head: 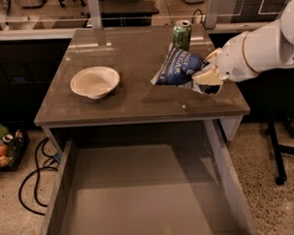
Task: Pick blue chip bag from top drawer and place on counter
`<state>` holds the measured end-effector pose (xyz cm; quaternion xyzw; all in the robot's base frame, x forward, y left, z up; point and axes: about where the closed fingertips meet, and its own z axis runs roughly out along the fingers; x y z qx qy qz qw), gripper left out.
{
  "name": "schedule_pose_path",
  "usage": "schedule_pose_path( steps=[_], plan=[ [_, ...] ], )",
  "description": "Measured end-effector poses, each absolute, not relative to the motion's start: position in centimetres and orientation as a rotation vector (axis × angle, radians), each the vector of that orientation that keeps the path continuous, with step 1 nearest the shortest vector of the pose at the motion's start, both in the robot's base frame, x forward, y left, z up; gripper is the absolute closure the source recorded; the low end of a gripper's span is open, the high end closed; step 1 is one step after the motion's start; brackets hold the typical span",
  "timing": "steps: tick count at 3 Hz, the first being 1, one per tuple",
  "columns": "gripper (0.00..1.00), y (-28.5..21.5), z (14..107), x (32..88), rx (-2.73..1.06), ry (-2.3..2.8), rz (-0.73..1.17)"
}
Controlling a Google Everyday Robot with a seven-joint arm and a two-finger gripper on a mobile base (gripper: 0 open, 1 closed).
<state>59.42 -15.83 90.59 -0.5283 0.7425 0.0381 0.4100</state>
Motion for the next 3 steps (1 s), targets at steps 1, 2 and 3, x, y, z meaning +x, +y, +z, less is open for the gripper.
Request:
schedule_pose_path(
  steps=[1,2,3],
  plan=[
    [1.0,-17.3,90.2,62.5,-1.302,1.934,0.083],
    [1.0,-18.4,89.3,64.7,-1.26,1.999,0.09],
    [0.82,-18.3,89.3,64.8,-1.259,2.0,0.092]
  ],
)
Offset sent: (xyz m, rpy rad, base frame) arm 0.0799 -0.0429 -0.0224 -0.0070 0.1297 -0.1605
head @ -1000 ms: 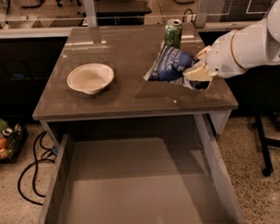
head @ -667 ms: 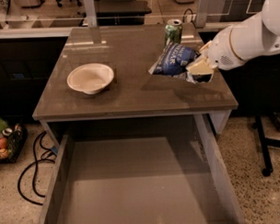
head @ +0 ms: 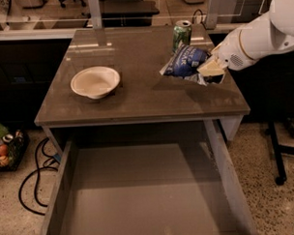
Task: Pick blue chip bag from top drawer and place on counter
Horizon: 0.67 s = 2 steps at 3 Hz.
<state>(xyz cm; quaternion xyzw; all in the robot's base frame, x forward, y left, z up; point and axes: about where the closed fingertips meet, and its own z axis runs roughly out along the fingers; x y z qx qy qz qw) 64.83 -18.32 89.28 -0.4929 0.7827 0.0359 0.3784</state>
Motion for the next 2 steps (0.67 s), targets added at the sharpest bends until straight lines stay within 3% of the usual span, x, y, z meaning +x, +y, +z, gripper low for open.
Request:
schedule_pose_path(
  steps=[2],
  plan=[
    [0.36,-18.0,89.11,64.85,-1.265,2.0,0.097]
  ],
)
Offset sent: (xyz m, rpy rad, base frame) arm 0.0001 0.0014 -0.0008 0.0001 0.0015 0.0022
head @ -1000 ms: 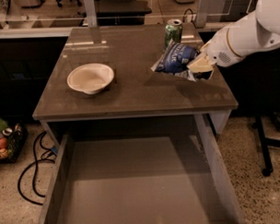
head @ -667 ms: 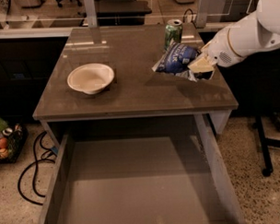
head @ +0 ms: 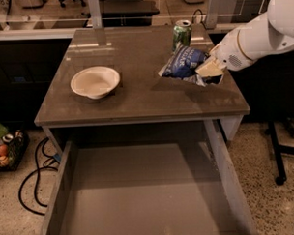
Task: Pick blue chip bag from top drawer and place on counter
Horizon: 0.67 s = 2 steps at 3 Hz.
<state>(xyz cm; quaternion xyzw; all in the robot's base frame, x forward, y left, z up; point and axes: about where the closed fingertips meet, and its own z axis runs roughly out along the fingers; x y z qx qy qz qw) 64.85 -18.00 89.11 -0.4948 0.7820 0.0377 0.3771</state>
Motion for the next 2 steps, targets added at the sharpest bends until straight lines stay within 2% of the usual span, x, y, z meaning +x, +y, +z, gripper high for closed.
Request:
schedule_pose_path(
  steps=[1,2],
  plan=[
    [0.13,-17.84,89.02,64.85,-1.268,1.999,0.099],
    [0.0,-17.67,88.92,64.86,-1.271,1.999,0.101]
  ],
)
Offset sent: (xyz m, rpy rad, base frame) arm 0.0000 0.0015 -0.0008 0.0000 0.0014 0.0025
